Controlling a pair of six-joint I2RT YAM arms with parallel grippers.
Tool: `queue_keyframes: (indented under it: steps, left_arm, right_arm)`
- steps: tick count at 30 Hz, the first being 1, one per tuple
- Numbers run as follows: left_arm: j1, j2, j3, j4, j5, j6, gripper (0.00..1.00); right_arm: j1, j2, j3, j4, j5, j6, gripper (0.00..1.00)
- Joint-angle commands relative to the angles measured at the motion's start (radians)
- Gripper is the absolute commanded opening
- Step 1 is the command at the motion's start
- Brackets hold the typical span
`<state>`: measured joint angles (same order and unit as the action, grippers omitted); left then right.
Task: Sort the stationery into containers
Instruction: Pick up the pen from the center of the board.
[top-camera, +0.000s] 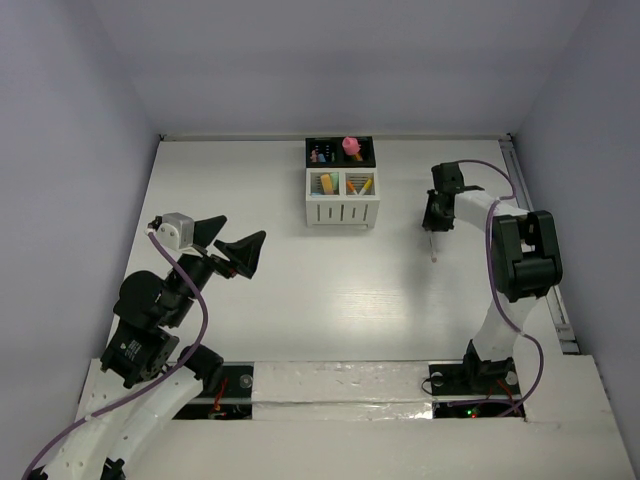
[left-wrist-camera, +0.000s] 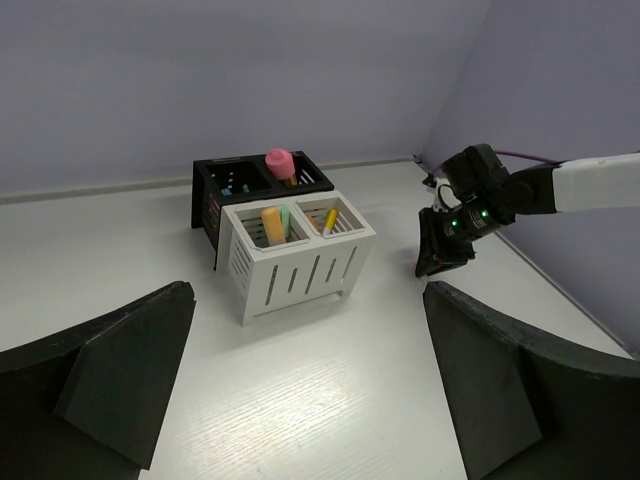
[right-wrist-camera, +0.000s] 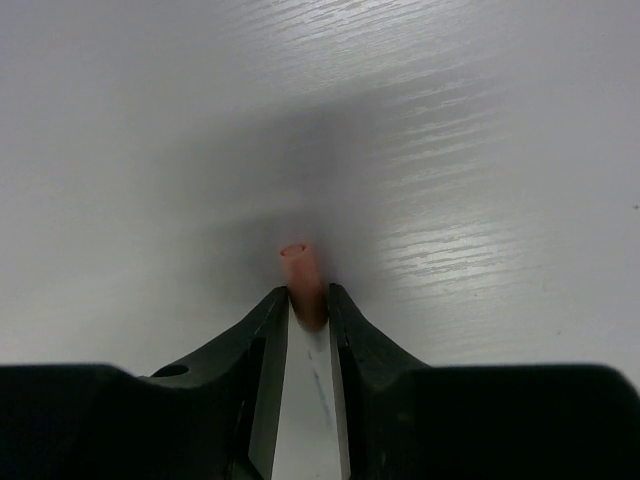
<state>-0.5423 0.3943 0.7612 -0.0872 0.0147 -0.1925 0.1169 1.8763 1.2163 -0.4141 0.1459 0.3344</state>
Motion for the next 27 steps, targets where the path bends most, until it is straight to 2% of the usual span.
queue_keyframes:
  steps: [1, 4, 8, 11, 13, 16, 20, 22, 27]
  left_arm:
    - [-0.004, -0.002, 0.001, 0.046, 0.01, -0.008, 0.99]
    - [-0.004, -0.003, 0.003, 0.047, 0.008, -0.007, 0.99]
    - [-0.004, -0.003, 0.001, 0.046, 0.005, -0.008, 0.99]
    - [-0.004, 0.0, 0.001, 0.047, 0.005, -0.008, 0.99]
    - [-0.004, 0.0, 0.001, 0.047, 0.005, -0.007, 0.99]
    - [-0.004, 0.003, 0.001, 0.047, 0.004, -0.007, 0.99]
    - [-0.004, 0.008, 0.001, 0.046, 0.004, -0.007, 0.99]
    - [-0.004, 0.012, 0.003, 0.047, 0.004, -0.007, 0.99]
    - [-0.004, 0.026, 0.001, 0.047, 0.004, -0.007, 0.99]
  right_arm:
    - [-0.006, 0.041, 0.003, -0.104, -0.012, -0.034, 0.3]
    - [0.012, 0.035, -0.003, -0.1, -0.026, -0.031, 0.4]
    - [0.021, 0.043, 0.005, -0.101, -0.037, -0.035, 0.39]
    - [0.021, 0.043, 0.008, -0.103, -0.029, -0.041, 0.29]
    - [0.03, 0.043, 0.006, -0.106, -0.017, -0.047, 0.15]
    - [0.03, 0.034, 0.0, -0.088, -0.012, -0.055, 0.02]
    - [0.039, -0.054, -0.038, -0.002, -0.089, -0.061, 0.0]
    - [0.04, -0.12, -0.072, 0.076, -0.178, -0.052, 0.0]
    - [0.04, -0.346, -0.084, 0.199, -0.331, 0.012, 0.0]
